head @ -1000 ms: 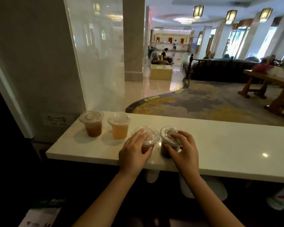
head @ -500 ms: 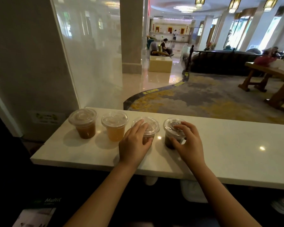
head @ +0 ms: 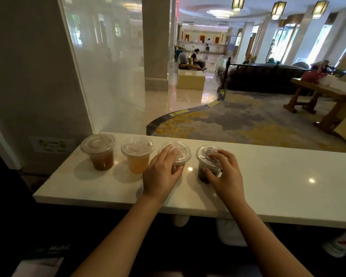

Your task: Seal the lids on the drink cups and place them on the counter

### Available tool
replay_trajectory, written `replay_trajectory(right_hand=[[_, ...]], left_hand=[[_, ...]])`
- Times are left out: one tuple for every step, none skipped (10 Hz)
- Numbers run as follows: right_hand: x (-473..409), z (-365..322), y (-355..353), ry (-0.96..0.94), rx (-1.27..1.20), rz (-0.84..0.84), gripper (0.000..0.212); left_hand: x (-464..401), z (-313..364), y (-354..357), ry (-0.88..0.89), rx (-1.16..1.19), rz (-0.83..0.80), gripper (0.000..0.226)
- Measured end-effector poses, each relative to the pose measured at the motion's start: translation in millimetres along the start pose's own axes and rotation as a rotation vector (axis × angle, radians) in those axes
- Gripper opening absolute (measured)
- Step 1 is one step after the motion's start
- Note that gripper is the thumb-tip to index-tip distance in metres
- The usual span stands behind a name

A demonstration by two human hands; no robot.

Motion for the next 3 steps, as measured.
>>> replay_trajectory(right_hand=[[-1, -1, -1, 0.006, 0.015, -0.033, 0.046], [-1, -1, -2, -0.006, 0.034, -0.055, 0.05], [2, -5, -7, 0.018, 0.106, -0.106, 0.063]], left_hand=[[0, 0, 0, -0.002, 0.004, -0.018, 0.051], [0, 1, -3, 0.006, 0.002, -0.074, 0.053], [0, 6, -13, 0.035, -0.112, -0.207, 0.064]])
Point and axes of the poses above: each hand's wrist, its own x-axis away from the middle knuckle, its own y-axis out of the palm, z = x × y, the point moved 2 cm from there along -x, towards the middle knuckle, and after that the axes turned 13 degrees about z, right-handed, at the moved point
